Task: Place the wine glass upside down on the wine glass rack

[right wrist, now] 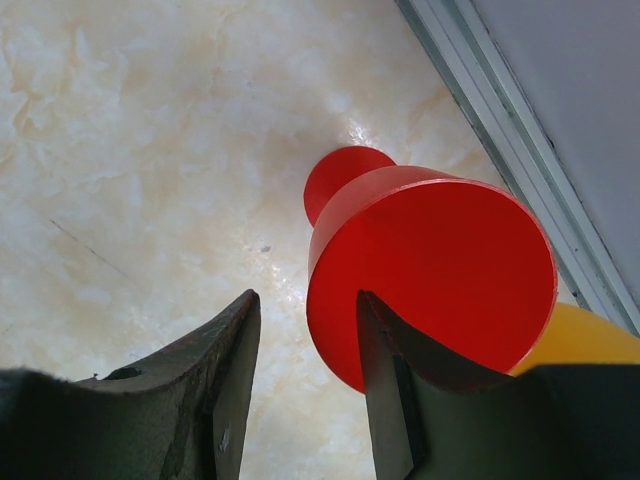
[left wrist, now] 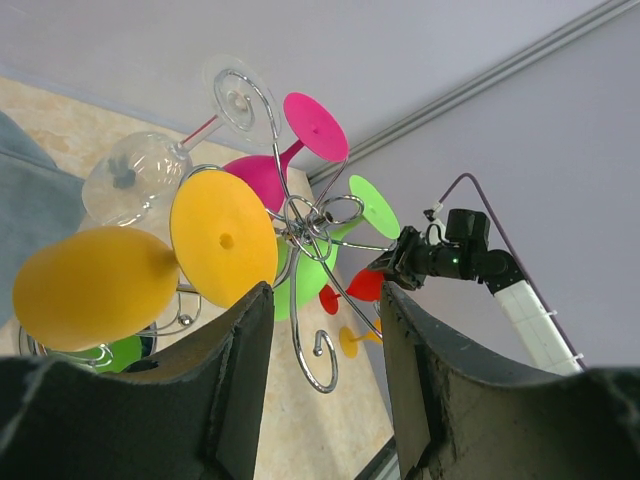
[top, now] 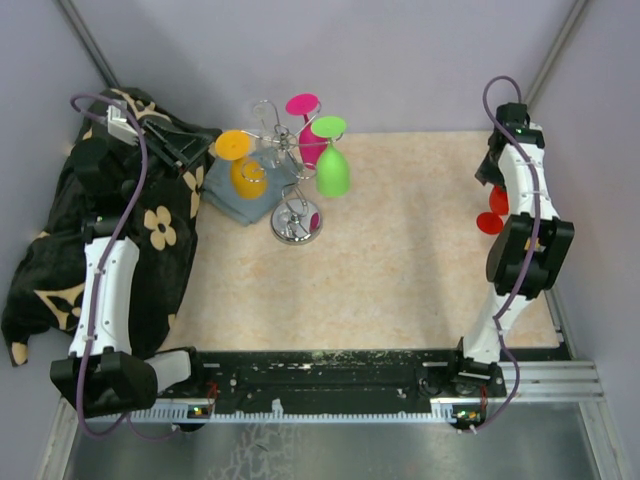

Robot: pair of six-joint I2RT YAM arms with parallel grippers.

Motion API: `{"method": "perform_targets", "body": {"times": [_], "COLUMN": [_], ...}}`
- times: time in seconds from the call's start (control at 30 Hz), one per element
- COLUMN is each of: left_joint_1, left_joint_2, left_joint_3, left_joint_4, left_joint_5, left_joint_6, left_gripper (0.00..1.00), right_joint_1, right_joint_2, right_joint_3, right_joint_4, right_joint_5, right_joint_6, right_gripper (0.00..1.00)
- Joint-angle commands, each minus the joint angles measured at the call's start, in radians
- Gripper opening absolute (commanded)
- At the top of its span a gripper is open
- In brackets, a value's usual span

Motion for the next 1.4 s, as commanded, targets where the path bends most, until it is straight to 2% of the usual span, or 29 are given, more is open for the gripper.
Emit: {"method": "perform_targets", "body": {"times": [0.0,0.13,0.27,0.37,0.43,0.5,0.7,1.0,1.23,1.37], "left_joint_1": [0.006,0.007,0.006,0.007,0.006,0.006,0.007,0.006,0.005,0.003], "left_joint_2": [-0.018,-0.025,-0.037,-0.04,-0.042,-0.044,-0.044,-0.03,-0.027,-0.027], "left_joint_3": [-0.021,-0.025,-0.027,-0.029,-0.03,-0.032,-0.041,-0.039,-0.034,-0.031], "left_joint_4": [0.039,0.038,0.029,0.026,0.026,0.026,0.035,0.051,0.085,0.111], "left_joint_5": [0.013,0.012,0.003,0.004,0.004,0.004,0.008,0.009,0.007,0.0], "left_joint_6": [-0.004,-0.007,-0.004,-0.005,-0.007,-0.008,-0.017,-0.038,-0.075,-0.103], "left_gripper": [0.53,0.53,0.53,0.53,0.53,0.53,0.53,0.53,0.53,0.53], "right_joint_1": [-0.016,-0.021,-0.022,-0.022,-0.022,-0.022,-0.022,0.024,0.11,0.146], "right_joint_2": [0.018,0.037,0.053,0.057,0.058,0.057,0.004,-0.194,-0.373,-0.447], "right_joint_3": [0.069,0.064,0.07,0.076,0.079,0.083,0.058,-0.012,-0.088,-0.162], "right_joint_4": [0.0,0.007,0.006,0.006,0.006,0.003,0.017,0.141,0.371,0.611], "right_joint_5": [-0.007,-0.005,-0.006,-0.001,0.003,0.007,0.027,-0.052,-0.159,-0.279], "right_joint_6": [-0.012,-0.01,-0.011,-0.011,-0.011,-0.011,0.005,0.046,0.107,0.175], "right_gripper": [0.44,0.4,0.26,0.23,0.15,0.0,0.0,0.0,0.0,0.0]}}
